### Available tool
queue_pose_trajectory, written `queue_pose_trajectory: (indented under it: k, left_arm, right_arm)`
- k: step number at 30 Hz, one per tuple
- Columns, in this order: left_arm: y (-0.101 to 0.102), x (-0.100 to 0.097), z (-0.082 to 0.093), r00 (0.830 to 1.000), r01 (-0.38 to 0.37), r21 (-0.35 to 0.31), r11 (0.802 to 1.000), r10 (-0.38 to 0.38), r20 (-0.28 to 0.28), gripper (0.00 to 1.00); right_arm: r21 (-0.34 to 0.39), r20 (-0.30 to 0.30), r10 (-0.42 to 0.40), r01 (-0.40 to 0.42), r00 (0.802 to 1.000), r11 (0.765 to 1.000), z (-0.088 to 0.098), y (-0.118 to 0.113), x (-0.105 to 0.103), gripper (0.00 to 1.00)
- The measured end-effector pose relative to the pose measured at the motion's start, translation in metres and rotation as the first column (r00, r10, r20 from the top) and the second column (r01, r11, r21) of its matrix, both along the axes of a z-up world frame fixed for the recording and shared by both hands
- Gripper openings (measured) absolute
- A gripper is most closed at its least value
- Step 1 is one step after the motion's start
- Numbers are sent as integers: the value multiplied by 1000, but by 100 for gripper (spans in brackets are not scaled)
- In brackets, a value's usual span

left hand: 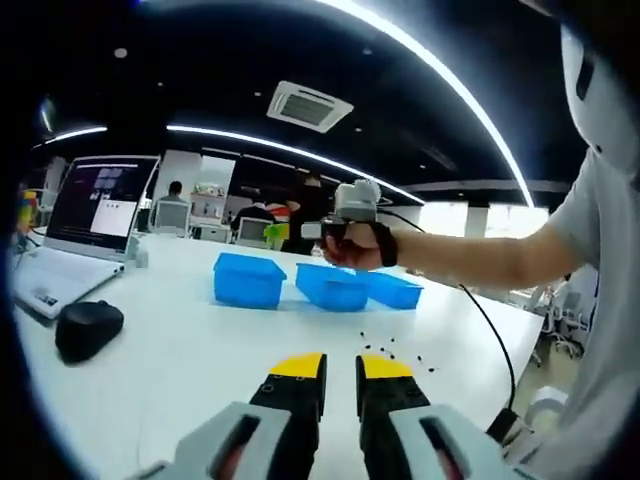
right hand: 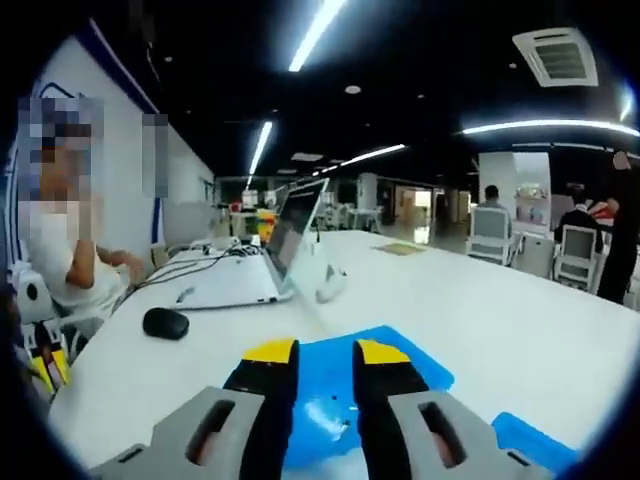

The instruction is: Pick up the resistors one by one and place each resistor into its matching bin, sorting the parts by color and model until every resistor is separated into the correct bin for its type

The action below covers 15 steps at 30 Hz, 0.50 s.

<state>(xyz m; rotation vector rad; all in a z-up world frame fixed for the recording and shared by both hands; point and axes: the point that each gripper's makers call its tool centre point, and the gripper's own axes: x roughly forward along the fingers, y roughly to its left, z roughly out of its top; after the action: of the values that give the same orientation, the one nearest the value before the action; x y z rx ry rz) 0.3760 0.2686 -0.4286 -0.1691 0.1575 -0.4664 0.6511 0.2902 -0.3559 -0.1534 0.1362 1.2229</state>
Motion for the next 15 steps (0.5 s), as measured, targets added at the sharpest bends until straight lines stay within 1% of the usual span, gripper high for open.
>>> queue_pose_trajectory:
  k: [3,5,7,8,10,11,13,15]
  left_arm:
    - [-1,-1,0,1000,0,-2,1000,0,-1,15]
    - [-2,0,1,1000,0,-3,1000,0,1,15]
    - [-4,0,1,1000,3,-6,1000,-3,-1,14]
    - [-6,1,1,1000,4,-7,1000,-4,-4,14]
    - [-8,1,-2,1000,9,-4,1000,-9,-19,11]
    - [-9,2,-3,1000,11,4,1000,-11,-28,11]
    - [-12,2,-4,999,20,7,1000,-20,-27,11]
    - [-15,3,-4,999,26,6,1000,-26,-28,11]
  right_arm:
    - [-15,9,10,-10,1000,1000,4,-6,-7,24]
    - [-51,45,42,-40,998,998,10,-15,-17,23]
    - [-98,86,46,-38,995,994,14,-27,-24,23]
    - [-121,100,59,-46,993,992,15,-32,-29,23]
    - [-154,105,102,-85,989,984,18,-42,-43,23]
    - [-191,102,128,-107,986,976,16,-47,-51,22]
    - [-290,90,187,-153,978,945,5,-59,-66,21]
    - [-353,69,240,-201,968,914,-3,-69,-82,21]
